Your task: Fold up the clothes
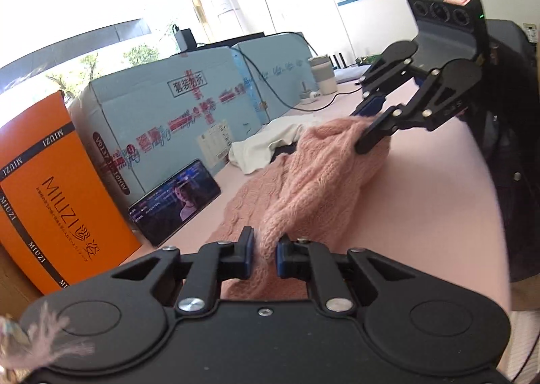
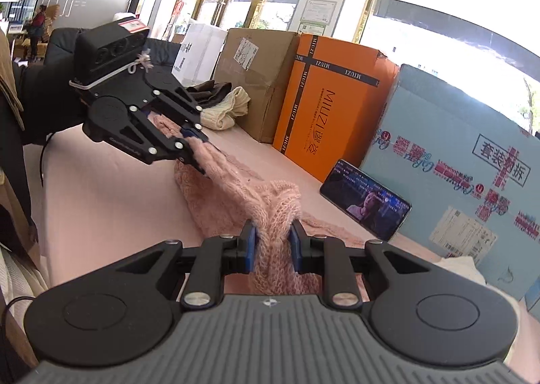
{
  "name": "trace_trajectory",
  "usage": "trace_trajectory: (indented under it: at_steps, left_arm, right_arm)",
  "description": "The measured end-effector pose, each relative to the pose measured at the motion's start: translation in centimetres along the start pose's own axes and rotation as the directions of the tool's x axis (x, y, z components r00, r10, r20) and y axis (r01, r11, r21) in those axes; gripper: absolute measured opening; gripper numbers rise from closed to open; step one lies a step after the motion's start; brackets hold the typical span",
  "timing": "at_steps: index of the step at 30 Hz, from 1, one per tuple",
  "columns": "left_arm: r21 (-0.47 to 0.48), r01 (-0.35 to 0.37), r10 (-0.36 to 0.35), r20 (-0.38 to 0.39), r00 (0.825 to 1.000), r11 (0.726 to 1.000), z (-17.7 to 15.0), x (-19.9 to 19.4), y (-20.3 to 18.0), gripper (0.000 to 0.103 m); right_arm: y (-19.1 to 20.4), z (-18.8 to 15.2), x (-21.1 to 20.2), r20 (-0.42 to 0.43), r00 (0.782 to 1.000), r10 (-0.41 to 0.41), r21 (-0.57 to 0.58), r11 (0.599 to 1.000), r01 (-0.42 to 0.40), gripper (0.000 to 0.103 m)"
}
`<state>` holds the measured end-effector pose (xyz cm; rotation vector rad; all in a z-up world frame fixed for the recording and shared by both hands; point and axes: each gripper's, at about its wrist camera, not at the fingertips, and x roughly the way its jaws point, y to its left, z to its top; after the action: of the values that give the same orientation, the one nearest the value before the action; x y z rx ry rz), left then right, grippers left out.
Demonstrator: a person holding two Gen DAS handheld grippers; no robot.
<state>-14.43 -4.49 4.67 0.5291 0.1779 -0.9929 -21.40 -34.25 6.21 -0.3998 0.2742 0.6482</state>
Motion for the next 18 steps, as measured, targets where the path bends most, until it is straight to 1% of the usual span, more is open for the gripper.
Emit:
trace_trajectory:
  at_steps: [2, 3, 7, 8, 9, 10, 11, 12, 13, 14, 15, 16, 17, 18]
  left_arm:
    - [-0.007, 0.023, -0.023, 0.003, 1.0, 1.0, -0.3, -1.5, -1.4, 0.013]
    - [-0.016, 0.034, -0.034, -0.007, 0.999, 0.999, -0.6, -2.0, -2.0, 0.013]
    - [-0.103, 0.105, -0.114, -0.081, 0.99, 0.989, -2.3, -2.6, -4.2, 0.014]
    - [-0.121, 0.108, -0.12, -0.094, 0.988, 0.987, -2.6, -2.6, -4.4, 0.018]
    - [-0.138, 0.111, -0.127, -0.107, 0.986, 0.984, -3.0, -2.6, -4.6, 0.018]
    - [-0.16, 0.115, -0.135, -0.117, 0.984, 0.98, -3.3, -2.6, -4.7, 0.018]
    - [-0.19, 0.124, -0.146, -0.109, 0.983, 0.974, -3.6, -2.8, -4.5, 0.018]
    - [-0.21, 0.135, -0.154, -0.078, 0.985, 0.968, -3.7, -3.4, -4.2, 0.018]
    - [-0.232, 0.145, -0.159, -0.044, 0.986, 0.962, -3.7, -4.0, -3.8, 0.019]
    - [-0.261, 0.149, -0.154, 0.002, 0.988, 0.954, -3.7, -4.9, -3.0, 0.023]
    - [-0.295, 0.138, -0.13, 0.045, 0.99, 0.946, -3.7, -5.8, -2.1, 0.032]
    - [-0.336, 0.096, -0.075, 0.077, 0.994, 0.937, -3.7, -6.7, -1.1, 0.039]
    - [-0.377, 0.046, -0.01, 0.097, 0.995, 0.925, -3.7, -7.6, 0.0, 0.054]
    - [-0.421, -0.047, 0.088, 0.079, 0.993, 0.906, -3.8, -8.3, 1.1, 0.06]
  right_arm:
    - [0.4, -0.8, -0.8, 0.007, 1.0, 0.025, 0.045, 0.999, -0.025, 0.018]
    - [0.6, -1.2, -1.3, 0.011, 0.999, 0.038, 0.067, 0.997, -0.038, 0.018]
    - [1.8, -2.7, -1.9, -0.038, 0.995, 0.088, 0.12, 0.989, -0.083, 0.019]
    - [2.0, -3.1, -1.9, -0.058, 0.993, 0.101, 0.136, 0.986, -0.093, 0.021]
    - [2.2, -3.5, -2.0, -0.078, 0.991, 0.111, 0.151, 0.984, -0.098, 0.021]
    - [2.3, -3.8, -2.0, -0.085, 0.989, 0.123, 0.164, 0.981, -0.107, 0.027]
    - [2.4, -4.0, -2.3, -0.071, 0.989, 0.129, 0.178, 0.977, -0.115, 0.038]
    - [2.4, -4.2, -2.6, -0.055, 0.989, 0.135, 0.192, 0.974, -0.122, 0.044]
    - [2.3, -4.2, -3.1, -0.022, 0.99, 0.139, 0.202, 0.971, -0.132, 0.055]
    - [2.1, -4.1, -3.6, 0.02, 0.99, 0.137, 0.219, 0.966, -0.138, 0.063]
    - [1.8, -4.1, -4.1, 0.061, 0.989, 0.133, 0.237, 0.961, -0.144, 0.066]
    - [1.1, -3.9, -4.4, 0.097, 0.989, 0.112, 0.27, 0.953, -0.134, 0.073]
    - [0.4, -3.8, -4.6, 0.131, 0.987, 0.088, 0.304, 0.944, -0.125, 0.079]
    - [-0.5, -3.7, -4.5, 0.142, 0.989, 0.043, 0.347, 0.934, -0.091, 0.08]
